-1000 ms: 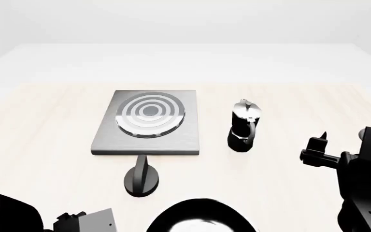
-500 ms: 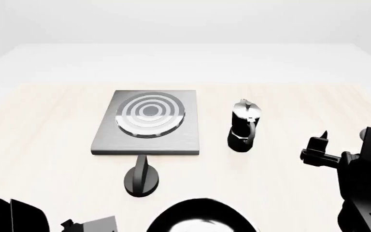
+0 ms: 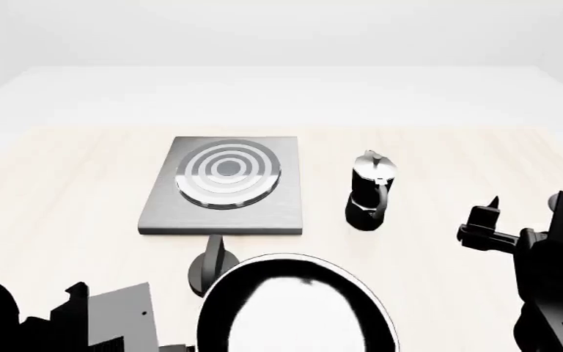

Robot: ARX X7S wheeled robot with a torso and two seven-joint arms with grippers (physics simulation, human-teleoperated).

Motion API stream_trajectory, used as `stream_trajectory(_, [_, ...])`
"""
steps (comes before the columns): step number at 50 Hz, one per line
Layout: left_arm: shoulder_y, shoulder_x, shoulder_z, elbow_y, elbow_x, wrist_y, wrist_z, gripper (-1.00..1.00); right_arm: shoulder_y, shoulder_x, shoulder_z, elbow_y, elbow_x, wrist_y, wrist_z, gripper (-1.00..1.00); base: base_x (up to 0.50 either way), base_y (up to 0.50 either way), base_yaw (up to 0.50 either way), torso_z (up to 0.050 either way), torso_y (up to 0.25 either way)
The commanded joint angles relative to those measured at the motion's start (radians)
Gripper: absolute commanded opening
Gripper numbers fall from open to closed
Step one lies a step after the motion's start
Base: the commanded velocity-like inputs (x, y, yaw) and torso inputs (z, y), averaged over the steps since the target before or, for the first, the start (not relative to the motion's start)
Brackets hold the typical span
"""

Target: Turn on the stove and put the frying pan on it.

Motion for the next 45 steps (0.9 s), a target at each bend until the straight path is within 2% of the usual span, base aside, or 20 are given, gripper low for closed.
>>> stream_trajectory(1, [-0.244, -0.015, -0.133, 0.022, -0.218, -0.127, -0.058, -1.0, 0.0, 0.002, -0.002, 0.002, 0.002, -0.004, 0.002, 1.0, 0.0, 0.0, 0.0, 0.0, 0.0])
stream_trajectory(3, [-0.264, -0.013, -0.134, -0.009, -0.248, -0.142, -0.107, -1.0, 0.0, 0.002, -0.001, 0.0, 0.004, -0.002, 0.002, 1.0, 0.0, 0.0, 0.0, 0.0, 0.0])
stream_trajectory(6, [-0.268, -0.013, -0.129, -0.01, -0.254, -0.141, -0.112, -1.0, 0.0, 0.003, -0.001, 0.0, 0.004, -0.002, 0.002, 1.0, 0.0, 0.0, 0.0, 0.0, 0.0])
stream_trajectory(7, [-0.284, -0.006, -0.119, -0.127, -0.353, -0.129, -0.262, -1.0, -0.004, 0.003, 0.003, -0.006, 0.006, -0.001, 0.002, 1.0, 0.0, 0.0, 0.0, 0.0, 0.0])
stream_trajectory(8, [-0.284, 0.003, -0.121, -0.168, -0.414, -0.089, -0.326, -1.0, -0.005, 0.003, 0.003, -0.003, 0.006, -0.004, 0.003, 1.0, 0.0, 0.0, 0.0, 0.0, 0.0])
stream_trajectory(11, [-0.312, 0.028, -0.117, -0.222, -0.462, -0.077, -0.402, -1.0, -0.003, 0.003, 0.0, 0.0, 0.006, -0.003, 0.004, 1.0, 0.0, 0.0, 0.0, 0.0, 0.003])
stream_trajectory(14, [-0.311, 0.022, -0.162, -0.244, -0.462, -0.001, -0.352, -1.0, -0.001, 0.004, 0.0, -0.001, 0.007, -0.002, 0.004, 1.0, 0.0, 0.0, 0.0, 0.0, 0.0])
stream_trajectory(17, [-0.336, 0.04, -0.143, -0.301, -0.488, -0.018, -0.423, -1.0, 0.001, 0.004, -0.002, 0.001, 0.007, -0.002, 0.005, 1.0, 0.0, 0.0, 0.0, 0.0, 0.0])
stream_trajectory(18, [-0.341, 0.058, -0.122, -0.41, -0.553, 0.025, -0.55, -1.0, 0.002, 0.004, -0.002, -0.002, 0.008, -0.001, 0.005, 1.0, 0.0, 0.0, 0.0, 0.0, 0.0])
stream_trajectory(20, [-0.342, 0.078, -0.105, -0.471, -0.592, 0.047, -0.612, -1.0, 0.002, 0.004, -0.004, -0.001, 0.008, -0.002, 0.006, 1.0, 0.0, 0.0, 0.0, 0.0, 0.005])
stream_trajectory(26, [-0.316, 0.132, -0.116, -0.651, -0.704, 0.233, -0.78, -1.0, 0.001, 0.006, -0.002, -0.001, 0.011, -0.002, 0.006, 1.0, 0.0, 0.0, 0.0, 0.0, 0.0])
stream_trajectory(27, [-0.315, 0.138, -0.123, -0.656, -0.689, 0.243, -0.76, -1.0, 0.002, 0.006, -0.002, -0.002, 0.011, -0.001, 0.006, 1.0, 0.0, 0.0, 0.0, 0.0, 0.01])
stream_trajectory(28, [-0.329, 0.156, -0.093, -0.698, -0.714, 0.221, -0.825, -1.0, 0.004, 0.007, -0.003, -0.005, 0.012, 0.002, 0.006, 1.0, 0.0, 0.0, 0.0, 0.0, 0.0])
stream_trajectory(29, [-0.329, 0.157, -0.093, -0.698, -0.715, 0.221, -0.827, -1.0, 0.004, 0.007, -0.003, -0.005, 0.012, 0.002, 0.007, 1.0, 0.0, 0.0, 0.0, 0.0, 0.0])
stream_trajectory(30, [-0.328, 0.191, -0.076, -0.757, -0.728, 0.233, -0.864, -1.0, 0.005, 0.006, -0.004, -0.007, 0.013, 0.0, 0.006, 1.0, 0.0, 0.0, 0.0, 0.0, 0.0])
stream_trajectory(31, [-0.319, 0.196, -0.093, -0.744, -0.674, 0.257, -0.803, -1.0, 0.005, 0.006, -0.006, -0.005, 0.012, -0.003, 0.007, 1.0, 0.0, 0.0, 0.0, 0.0, 0.0])
stream_trajectory(34, [-0.323, 0.222, -0.082, -0.783, -0.651, 0.259, -0.807, -1.0, 0.003, 0.005, -0.009, 0.001, 0.011, -0.009, 0.007, 1.0, 0.0, 0.0, 0.0, 0.0, 0.003])
stream_trajectory(37, [-0.343, 0.293, -0.075, -0.895, -0.599, 0.284, -0.79, -1.0, 0.005, 0.004, -0.01, 0.0, 0.013, -0.006, 0.007, 1.0, 0.0, 0.0, 0.0, 0.0, 0.0])
stream_trajectory(44, [-0.365, 0.465, -0.016, -1.101, -0.42, 0.319, -0.632, -1.0, 0.015, -0.003, -0.027, 0.024, 0.012, -0.025, 0.005, 1.0, 0.0, 0.0, 0.0, 0.0, 0.001])
stream_trajectory(45, [-0.365, 0.465, -0.015, -1.103, -0.418, 0.319, -0.63, -1.0, 0.015, -0.002, -0.027, 0.024, 0.012, -0.025, 0.005, 1.0, 0.0, 0.0, 0.0, 0.0, 0.0])
